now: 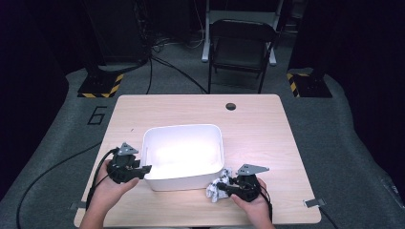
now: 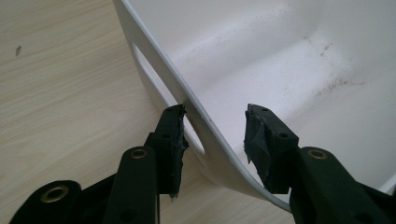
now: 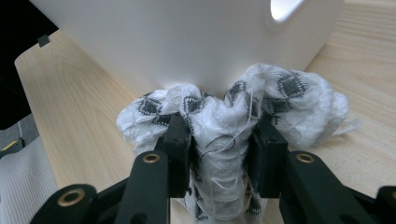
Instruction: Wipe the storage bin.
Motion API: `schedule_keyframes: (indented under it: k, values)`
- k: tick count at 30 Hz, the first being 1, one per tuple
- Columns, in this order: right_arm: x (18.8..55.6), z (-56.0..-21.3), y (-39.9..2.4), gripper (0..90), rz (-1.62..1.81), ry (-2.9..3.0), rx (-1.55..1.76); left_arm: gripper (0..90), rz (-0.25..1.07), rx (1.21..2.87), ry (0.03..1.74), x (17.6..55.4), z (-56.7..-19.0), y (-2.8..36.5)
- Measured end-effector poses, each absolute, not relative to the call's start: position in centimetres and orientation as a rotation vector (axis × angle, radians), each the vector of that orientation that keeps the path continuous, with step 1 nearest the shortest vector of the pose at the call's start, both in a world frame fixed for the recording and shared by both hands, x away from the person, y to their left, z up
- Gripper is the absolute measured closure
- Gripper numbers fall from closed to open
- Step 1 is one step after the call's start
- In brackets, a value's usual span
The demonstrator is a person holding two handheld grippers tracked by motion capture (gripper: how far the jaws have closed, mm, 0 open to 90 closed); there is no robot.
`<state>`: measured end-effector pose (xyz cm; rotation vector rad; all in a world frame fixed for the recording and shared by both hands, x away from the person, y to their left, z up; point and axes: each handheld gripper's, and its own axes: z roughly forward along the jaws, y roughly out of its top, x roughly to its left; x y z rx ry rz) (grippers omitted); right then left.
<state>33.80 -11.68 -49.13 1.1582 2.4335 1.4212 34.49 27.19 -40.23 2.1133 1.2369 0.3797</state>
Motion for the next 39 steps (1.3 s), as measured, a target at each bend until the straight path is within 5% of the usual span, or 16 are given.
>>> schedule_keyframes:
  k: [12,26,39]
  values:
    - [33.7,-49.2,-11.7,63.6,1.448,2.415,1.167,51.3,0.358,2.065,1.220,35.1,-40.4,27.9]
    - [33.5,-49.2,-11.9,63.1,1.476,2.376,1.169,51.7,0.497,2.026,1.110,37.4,-41.0,28.6]
    - [32.9,-49.3,-12.1,62.8,1.510,2.333,1.187,59.0,0.546,1.913,1.092,40.3,-41.7,29.3]
